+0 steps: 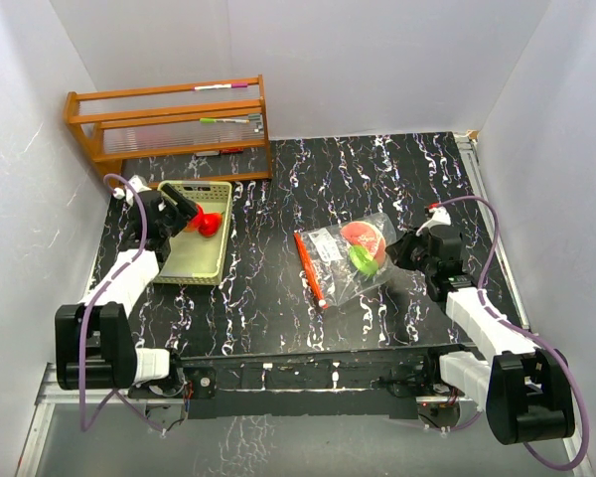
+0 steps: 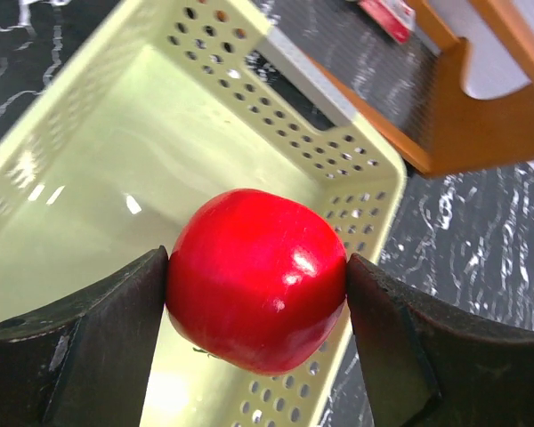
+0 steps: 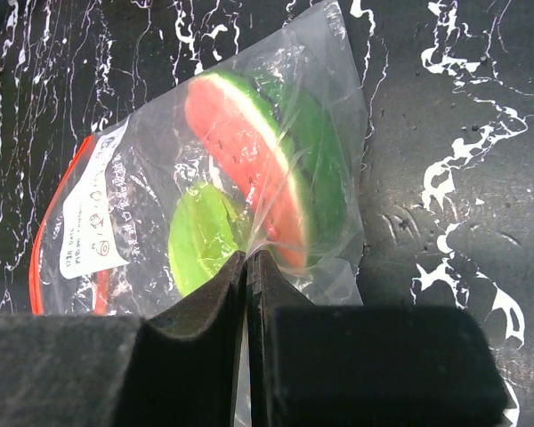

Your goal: Open the zip-top bag and remove the fake food

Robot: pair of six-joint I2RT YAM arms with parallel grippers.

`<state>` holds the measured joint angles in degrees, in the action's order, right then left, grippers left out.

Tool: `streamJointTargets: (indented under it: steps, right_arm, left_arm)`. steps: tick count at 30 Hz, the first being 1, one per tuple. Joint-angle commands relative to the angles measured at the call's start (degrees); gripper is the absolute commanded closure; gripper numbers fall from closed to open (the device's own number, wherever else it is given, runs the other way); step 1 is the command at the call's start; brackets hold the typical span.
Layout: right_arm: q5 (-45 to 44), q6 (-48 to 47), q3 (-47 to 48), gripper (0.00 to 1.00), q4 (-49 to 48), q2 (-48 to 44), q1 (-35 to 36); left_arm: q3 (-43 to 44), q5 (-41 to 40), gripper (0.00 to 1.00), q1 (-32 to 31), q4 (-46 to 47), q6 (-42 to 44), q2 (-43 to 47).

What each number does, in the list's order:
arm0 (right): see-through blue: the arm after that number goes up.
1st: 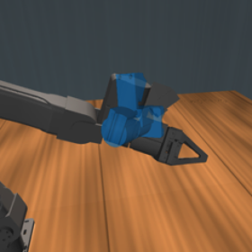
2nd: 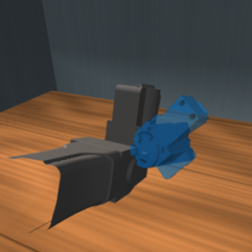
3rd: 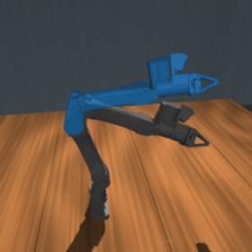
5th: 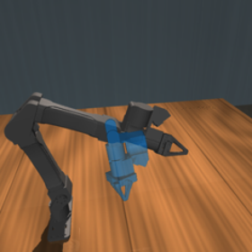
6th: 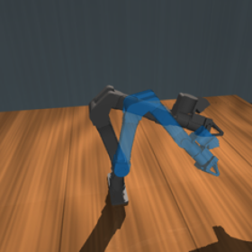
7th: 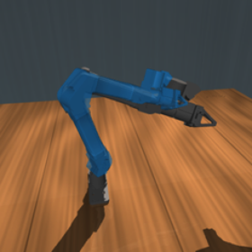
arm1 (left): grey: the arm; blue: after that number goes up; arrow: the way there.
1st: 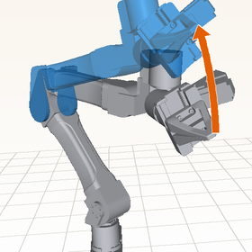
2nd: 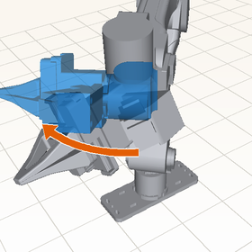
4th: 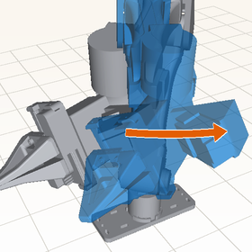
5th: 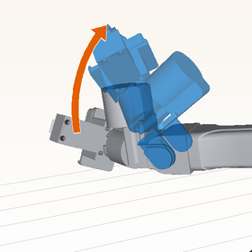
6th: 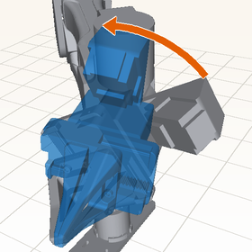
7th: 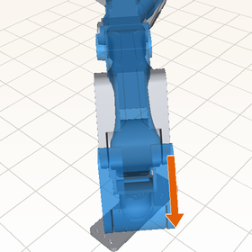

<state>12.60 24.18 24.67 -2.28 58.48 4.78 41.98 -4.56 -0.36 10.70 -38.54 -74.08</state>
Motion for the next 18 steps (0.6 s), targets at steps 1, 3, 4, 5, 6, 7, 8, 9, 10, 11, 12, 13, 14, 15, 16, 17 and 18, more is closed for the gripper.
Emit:
streamJointTargets:
  steps: [1, 3, 4, 5, 6, 7, 8, 9, 10, 11, 12, 13, 14, 15, 16, 17, 18]
  right_arm:
    - [1.7, 0.7, -0.3, 0.92, -4.1, -0.2, -0.1]
    - [1.7, 0.4, -0.3, 0.92, -3.6, -0.4, -0.2]
    - [1.7, 0.2, -0.3, 0.92, -3.3, -0.6, -0.1]
    - [1.6, 0.0, -0.4, 0.92, -3.2, -0.8, -0.1]
    - [1.5, -0.1, -0.4, 0.92, -2.9, -1.1, -0.2]
    - [1.4, -0.3, -0.5, 0.92, -2.7, -1.2, -0.2]
    - [1.1, -0.5, -0.6, 0.92, -2.6, -1.4, -0.2]
    - [0.9, -0.7, -0.6, 0.92, -2.5, -1.5, -0.2]
    - [0.6, -0.7, -0.6, 0.92, -2.5, -1.6, -0.2]
    - [0.6, -0.8, -0.6, 0.92, -2.4, -1.6, -0.2]
    - [0.8, -0.7, -0.6, 0.92, -2.5, -1.5, -0.2]
    - [1.0, -0.7, -0.5, 0.92, -2.5, -1.5, -0.2]
    - [1.2, -0.7, -0.4, 0.92, -2.5, -1.4, -0.2]
    - [1.5, -0.7, -0.4, 0.92, -2.5, -1.3, -0.1]
    - [1.6, -0.7, -0.4, 0.92, -2.5, -1.2, -0.2]
    - [1.8, -0.7, -0.3, 0.92, -2.5, -1.1, -0.2]
    - [1.8, -0.6, -0.3, 0.92, -2.5, -1.0, -0.2]
  left_arm:
    - [-0.5, -5.5, 0.49, 2.3, 2.0, -1.3, -1.0]
    - [-1.0, -6.3, 0.49, 3.9, 2.2, -2.2, -1.9]
    - [-1.5, -5.7, 0.49, 4.7, 2.9, -3.1, -2.3]
    - [-1.9, -4.4, 0.46, 5.3, 4.1, -3.9, -2.7]
    - [-2.2, -3.3, 0.44, 5.6, 4.8, -4.5, -3.1]
    - [-2.4, -2.7, 0.39, 5.6, 5.1, -5.1, -3.4]
    - [-2.4, -2.3, 0.35, 5.6, 5.2, -5.4, -3.8]
    - [-2.2, -2.1, 0.29, 5.6, 5.1, -5.7, -4.0]
    - [-2.1, -2.3, 0.25, 5.7, 4.8, -5.7, -4.0]
    - [-1.9, -2.3, 0.23, 5.7, 4.6, -5.8, -4.1]
    - [-1.8, -2.3, 0.2, 5.6, 4.4, -5.8, -4.1]
    - [-1.8, -2.2, 0.15, 5.6, 4.4, -5.9, -4.0]
    - [-1.9, -2.1, 0.1, 5.7, 4.5, -5.9, -3.5]
    - [-1.9, -1.8, 0.08, 5.6, 4.6, -6.1, -3.0]
    - [-2.1, -1.3, 0.05, 5.6, 5.1, -6.3, -2.4]
    - [-2.3, -1.0, 0.03, 5.7, 5.3, -6.5, -1.8]
    - [-2.3, -0.8, 0.03, 5.6, 5.1, -6.8, -1.2]
